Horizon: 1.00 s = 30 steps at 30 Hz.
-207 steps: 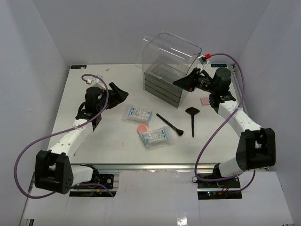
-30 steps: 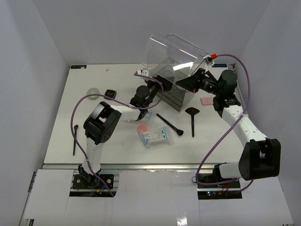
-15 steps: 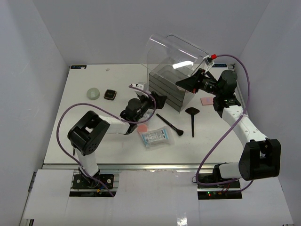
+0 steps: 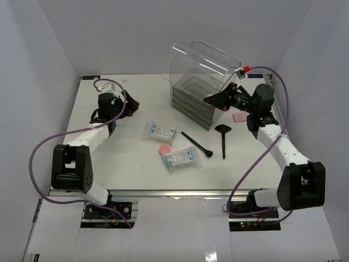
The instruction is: Organize the makeup
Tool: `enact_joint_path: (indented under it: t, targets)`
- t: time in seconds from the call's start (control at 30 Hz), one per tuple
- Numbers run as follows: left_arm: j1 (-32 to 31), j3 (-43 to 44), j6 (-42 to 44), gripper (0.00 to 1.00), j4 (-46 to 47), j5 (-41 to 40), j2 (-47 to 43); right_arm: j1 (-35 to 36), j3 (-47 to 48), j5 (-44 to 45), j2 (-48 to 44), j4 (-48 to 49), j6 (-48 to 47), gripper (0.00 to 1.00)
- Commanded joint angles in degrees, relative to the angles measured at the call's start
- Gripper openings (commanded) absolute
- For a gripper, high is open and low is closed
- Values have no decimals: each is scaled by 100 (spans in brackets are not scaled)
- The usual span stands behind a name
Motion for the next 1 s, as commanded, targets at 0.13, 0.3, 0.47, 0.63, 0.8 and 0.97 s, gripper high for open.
enact_joint_path:
  t: [0.13, 0.3, 0.47, 0.63, 0.8, 0.97]
  targets:
    - [918, 1823, 527, 98, -2278, -917, 1156, 81, 15, -405, -205, 697, -93, 9]
    - [1017, 2873, 606, 98, -2967, -1308, 2074, 85, -5, -413, -166, 730, -78, 8]
    - [1063, 3772, 609, 98, -3497, -1606, 2751, 73, -8, -434, -143, 750, -58, 9]
    - [1060, 4082, 726, 98, -3604, -1612, 3015, 73, 1, -431, -109, 767, -45, 8]
    - [1071, 4368, 818, 98, -3768, -1661, 3337, 73, -5, -434, -82, 788, -23, 9]
    - [1078, 4586, 829, 98, -3877, -1627, 3589, 73, -11, -431, -90, 782, -23, 9]
